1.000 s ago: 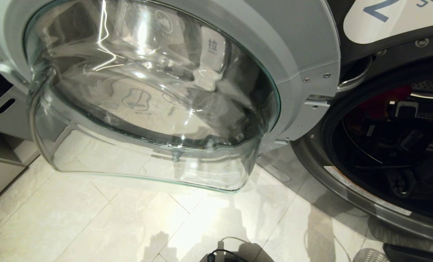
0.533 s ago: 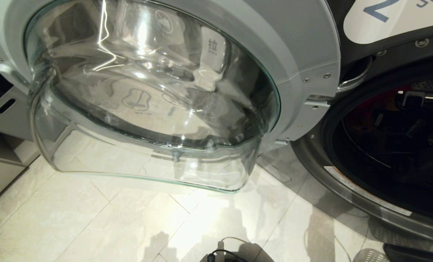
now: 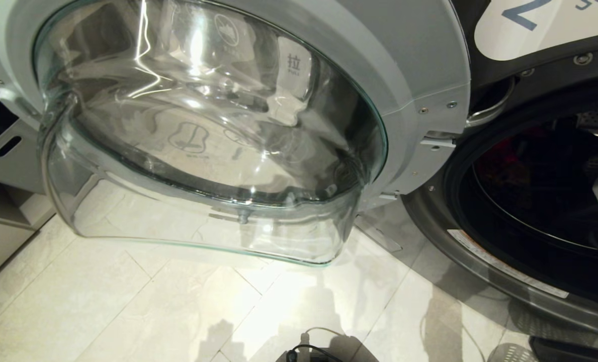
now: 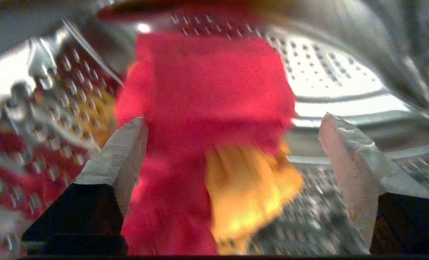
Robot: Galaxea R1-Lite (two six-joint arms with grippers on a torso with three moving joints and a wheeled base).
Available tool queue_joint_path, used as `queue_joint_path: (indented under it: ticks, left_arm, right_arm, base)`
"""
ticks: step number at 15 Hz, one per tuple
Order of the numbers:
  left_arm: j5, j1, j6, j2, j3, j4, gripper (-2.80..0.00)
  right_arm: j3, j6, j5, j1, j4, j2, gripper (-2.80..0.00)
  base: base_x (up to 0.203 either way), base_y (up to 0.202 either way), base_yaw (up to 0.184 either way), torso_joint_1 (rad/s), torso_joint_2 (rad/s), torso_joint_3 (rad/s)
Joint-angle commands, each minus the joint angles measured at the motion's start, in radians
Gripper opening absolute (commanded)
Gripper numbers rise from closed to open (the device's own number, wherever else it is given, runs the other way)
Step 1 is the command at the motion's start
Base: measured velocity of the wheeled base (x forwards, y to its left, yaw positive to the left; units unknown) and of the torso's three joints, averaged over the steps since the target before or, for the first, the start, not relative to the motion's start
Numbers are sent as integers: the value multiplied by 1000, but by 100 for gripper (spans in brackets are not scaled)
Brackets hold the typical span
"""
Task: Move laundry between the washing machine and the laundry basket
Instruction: Pick a cloth and place it into the basket
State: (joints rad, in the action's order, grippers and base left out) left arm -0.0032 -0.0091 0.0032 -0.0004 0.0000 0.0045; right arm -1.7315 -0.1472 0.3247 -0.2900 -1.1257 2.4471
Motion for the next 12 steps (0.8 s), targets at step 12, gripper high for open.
queue_joint_path:
  ticks: [12]
  left_arm:
    - [0,0,0,0,0,0,-280]
  right_arm:
    - [-215,60,-1,-43,257,124,0]
  base:
    - [0,0,0,0,0,0]
